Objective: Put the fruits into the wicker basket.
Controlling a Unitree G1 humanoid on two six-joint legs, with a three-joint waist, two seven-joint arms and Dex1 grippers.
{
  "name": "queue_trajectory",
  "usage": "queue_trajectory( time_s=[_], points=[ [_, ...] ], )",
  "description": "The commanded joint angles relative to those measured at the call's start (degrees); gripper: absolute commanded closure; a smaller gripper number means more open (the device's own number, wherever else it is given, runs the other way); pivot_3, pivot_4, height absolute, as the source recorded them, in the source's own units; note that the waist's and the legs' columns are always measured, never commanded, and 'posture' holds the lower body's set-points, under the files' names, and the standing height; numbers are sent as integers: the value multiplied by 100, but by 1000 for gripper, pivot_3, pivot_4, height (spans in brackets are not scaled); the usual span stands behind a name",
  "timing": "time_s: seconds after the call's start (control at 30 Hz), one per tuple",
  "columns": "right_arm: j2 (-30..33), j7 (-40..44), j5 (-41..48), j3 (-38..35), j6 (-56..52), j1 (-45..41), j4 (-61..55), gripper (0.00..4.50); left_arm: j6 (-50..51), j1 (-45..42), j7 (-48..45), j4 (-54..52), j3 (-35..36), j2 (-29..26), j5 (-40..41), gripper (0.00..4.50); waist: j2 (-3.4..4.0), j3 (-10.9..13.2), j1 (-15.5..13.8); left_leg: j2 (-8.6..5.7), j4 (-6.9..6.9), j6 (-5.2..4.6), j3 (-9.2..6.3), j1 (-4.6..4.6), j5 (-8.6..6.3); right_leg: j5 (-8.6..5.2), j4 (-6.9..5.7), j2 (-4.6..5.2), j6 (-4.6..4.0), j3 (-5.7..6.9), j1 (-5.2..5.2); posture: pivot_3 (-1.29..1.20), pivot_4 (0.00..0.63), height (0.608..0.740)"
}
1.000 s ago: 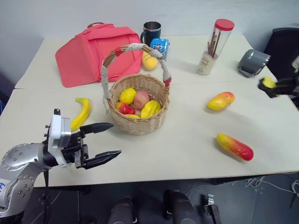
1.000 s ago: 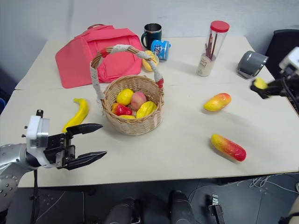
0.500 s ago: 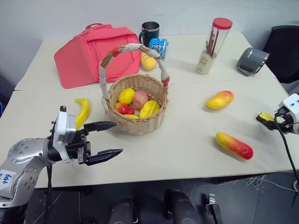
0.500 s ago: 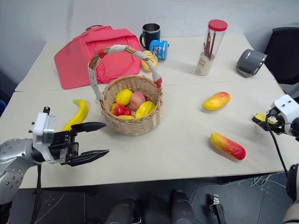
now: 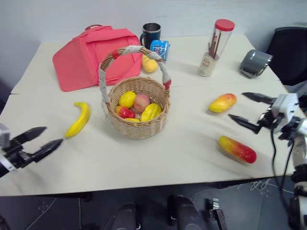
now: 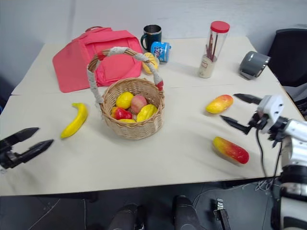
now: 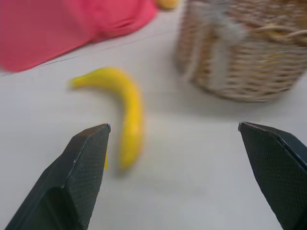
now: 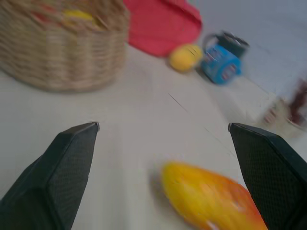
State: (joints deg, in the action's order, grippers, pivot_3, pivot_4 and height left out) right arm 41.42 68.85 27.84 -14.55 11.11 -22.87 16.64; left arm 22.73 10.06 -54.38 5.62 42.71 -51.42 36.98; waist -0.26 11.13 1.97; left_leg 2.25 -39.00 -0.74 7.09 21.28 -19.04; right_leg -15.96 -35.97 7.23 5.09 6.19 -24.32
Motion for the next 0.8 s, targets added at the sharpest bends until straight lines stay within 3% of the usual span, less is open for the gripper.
queue_trajectory(
  time_s=[0.03, 0.17, 0.3, 0.43, 0.57, 0.7, 0.8],
  points=[
    [-177, -440, 809, 68, -797, 592, -2155, 41, -291, -52, 298, 1228, 343, -347, -516, 0, 0, 0, -48, -3, 0, -2, 1, 3, -1, 0, 3, 5, -1, 1, -5, 0, 150, 740],
    [-409, -858, 1207, 285, -1266, 1311, -3792, 41, -533, -242, 397, 2346, 119, -724, -978, 0, -41, -24, -148, -15, -2, -19, -3, 4, -25, 0, 11, 26, -1, 8, -4, 0, 150, 740],
    [-597, -1514, 1389, 393, -1570, 1760, -5064, 41, -179, -369, 418, 2675, -543, -1091, -1479, 0, -85, -50, -185, -14, -1, 11, -6, 3, -49, 0, 15, 34, -1, 3, -3, 0, 150, 740],
    [-353, -1818, 1660, 224, -2041, 1745, -5519, 41, 615, -941, 33, 1569, -883, -1110, -975, 0, -110, -65, -217, -14, -3, 15, -14, 3, -51, 0, 15, 43, -3, -5, -1, 0, 150, 740],
    [-1, -1829, 1898, -2, -2385, 1451, -5369, 41, 1180, -2101, -67, 1082, -1739, -1000, -891, 0, -121, -72, -209, -14, -3, 18, -21, 3, -51, 0, 20, 46, -8, -6, 6, 0, 150, 740],
    [145, -2497, 2524, -90, -3206, 1086, -5286, 41, 2012, -3593, 268, 1023, -3078, -793, -1408, 0, -116, -69, -189, -16, -1, -13, -4, 3, -33, 0, 4, 24, -7, 12, 1, 0, 150, 740],
    [298, -2365, 2585, -44, -3445, 1020, -5297, 41, 2169, -4506, 307, 1430, -3835, -491, -1824, 0, -117, -70, -184, -22, -3, -19, 13, 6, -28, 4, -7, -17, -1, 25, -2, 0, 150, 740]
  ],
)
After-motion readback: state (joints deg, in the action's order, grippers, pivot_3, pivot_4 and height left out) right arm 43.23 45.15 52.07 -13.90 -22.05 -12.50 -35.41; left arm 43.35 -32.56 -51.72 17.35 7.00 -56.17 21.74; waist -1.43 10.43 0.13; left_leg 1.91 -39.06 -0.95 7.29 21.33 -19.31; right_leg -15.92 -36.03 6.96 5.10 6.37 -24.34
